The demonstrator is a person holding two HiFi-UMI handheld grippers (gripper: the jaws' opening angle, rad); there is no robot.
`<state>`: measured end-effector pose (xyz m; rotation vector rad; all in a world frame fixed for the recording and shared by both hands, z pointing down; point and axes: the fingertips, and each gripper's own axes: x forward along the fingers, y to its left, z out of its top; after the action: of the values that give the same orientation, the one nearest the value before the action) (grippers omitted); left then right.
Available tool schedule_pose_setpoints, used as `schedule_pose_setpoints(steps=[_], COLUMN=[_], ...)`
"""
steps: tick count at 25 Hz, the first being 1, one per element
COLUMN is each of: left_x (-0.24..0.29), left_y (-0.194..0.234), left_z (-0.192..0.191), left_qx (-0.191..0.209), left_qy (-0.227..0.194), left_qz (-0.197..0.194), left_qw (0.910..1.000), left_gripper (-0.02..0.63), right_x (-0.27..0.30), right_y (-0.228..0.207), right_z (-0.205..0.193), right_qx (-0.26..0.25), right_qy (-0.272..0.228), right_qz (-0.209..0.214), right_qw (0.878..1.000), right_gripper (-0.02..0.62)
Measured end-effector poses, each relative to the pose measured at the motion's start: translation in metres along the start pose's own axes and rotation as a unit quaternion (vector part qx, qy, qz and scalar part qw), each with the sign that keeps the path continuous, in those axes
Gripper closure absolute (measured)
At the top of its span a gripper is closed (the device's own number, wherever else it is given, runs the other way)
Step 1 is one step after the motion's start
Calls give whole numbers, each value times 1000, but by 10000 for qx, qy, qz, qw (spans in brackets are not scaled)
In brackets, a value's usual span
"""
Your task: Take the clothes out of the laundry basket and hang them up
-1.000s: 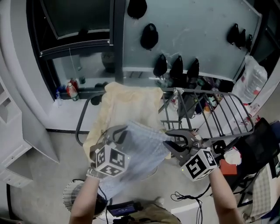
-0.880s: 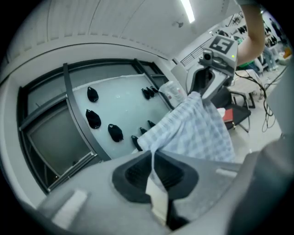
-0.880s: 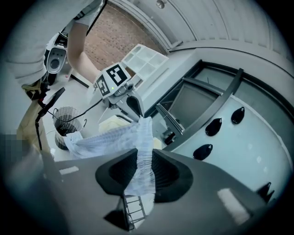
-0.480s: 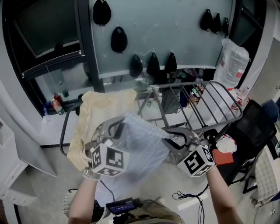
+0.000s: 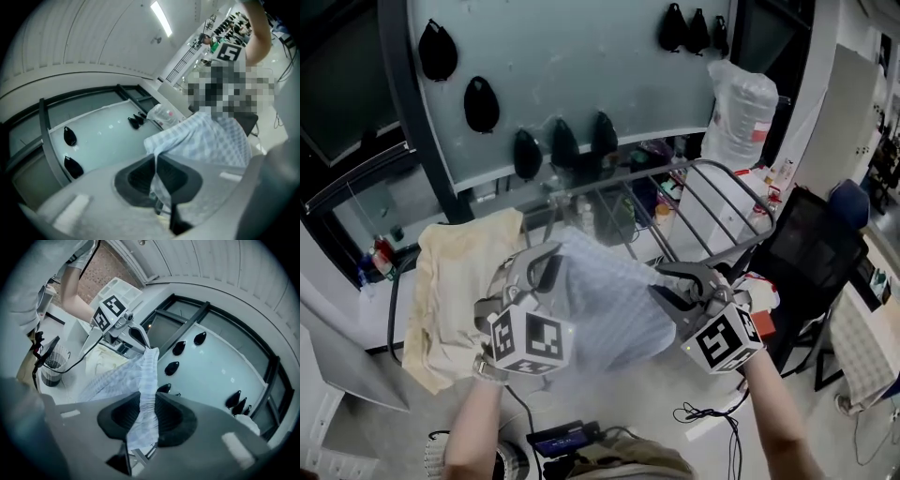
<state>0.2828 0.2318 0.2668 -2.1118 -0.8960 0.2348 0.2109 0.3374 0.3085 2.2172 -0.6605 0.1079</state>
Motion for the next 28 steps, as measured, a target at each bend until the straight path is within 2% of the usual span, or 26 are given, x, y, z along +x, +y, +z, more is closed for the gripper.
schedule_pose_setpoints(steps=[8, 13, 20, 28], left_x=[74, 113, 170, 244], left_y=[-36, -44, -33, -4], left_z=[63, 86, 92, 72], left_qx=[160, 308, 384, 241], left_qy=[-345, -518, -615, -574], left_qz=[-232, -366, -430, -589], left_qw=[9990, 9975, 9964, 9963], left_gripper=[597, 597, 597, 597], right_x=[-47, -55, -37, 21], right_y=[-65, -106, -170, -231], right_z=[-67, -98, -126, -154], right_qx=[-166, -259, -380, -492], right_qy=[440, 731, 919, 1091], right_qz=[-611, -907, -1274, -1346], right_qw=[9970, 9929, 9868, 9836], right_gripper=[499, 499, 499, 499])
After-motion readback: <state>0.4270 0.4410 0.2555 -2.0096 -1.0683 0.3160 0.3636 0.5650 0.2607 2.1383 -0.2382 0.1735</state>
